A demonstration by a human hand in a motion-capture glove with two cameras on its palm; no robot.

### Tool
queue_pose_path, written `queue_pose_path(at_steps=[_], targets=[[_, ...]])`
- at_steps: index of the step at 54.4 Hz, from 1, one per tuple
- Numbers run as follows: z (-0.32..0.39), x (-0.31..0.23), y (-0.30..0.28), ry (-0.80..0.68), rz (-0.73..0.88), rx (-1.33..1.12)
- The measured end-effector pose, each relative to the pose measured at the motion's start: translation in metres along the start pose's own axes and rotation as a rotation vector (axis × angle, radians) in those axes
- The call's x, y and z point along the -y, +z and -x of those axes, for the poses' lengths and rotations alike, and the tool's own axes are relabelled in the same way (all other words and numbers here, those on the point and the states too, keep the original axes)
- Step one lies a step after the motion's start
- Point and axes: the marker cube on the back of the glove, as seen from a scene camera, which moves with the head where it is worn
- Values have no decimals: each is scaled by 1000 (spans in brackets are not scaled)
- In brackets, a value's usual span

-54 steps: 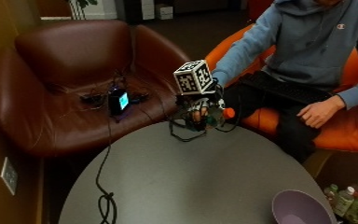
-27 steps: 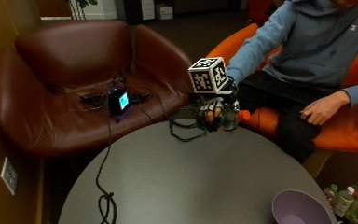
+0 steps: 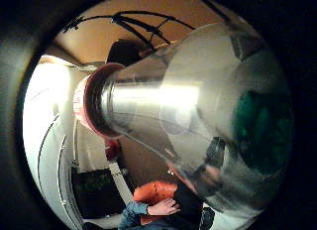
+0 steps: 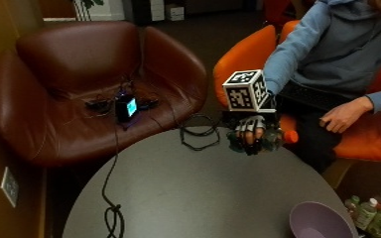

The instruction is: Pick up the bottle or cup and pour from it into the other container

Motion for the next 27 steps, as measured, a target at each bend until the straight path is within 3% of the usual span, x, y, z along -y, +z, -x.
queue_pose_path(at_steps=[27], targets=[[73,17,35,-45,21,35]])
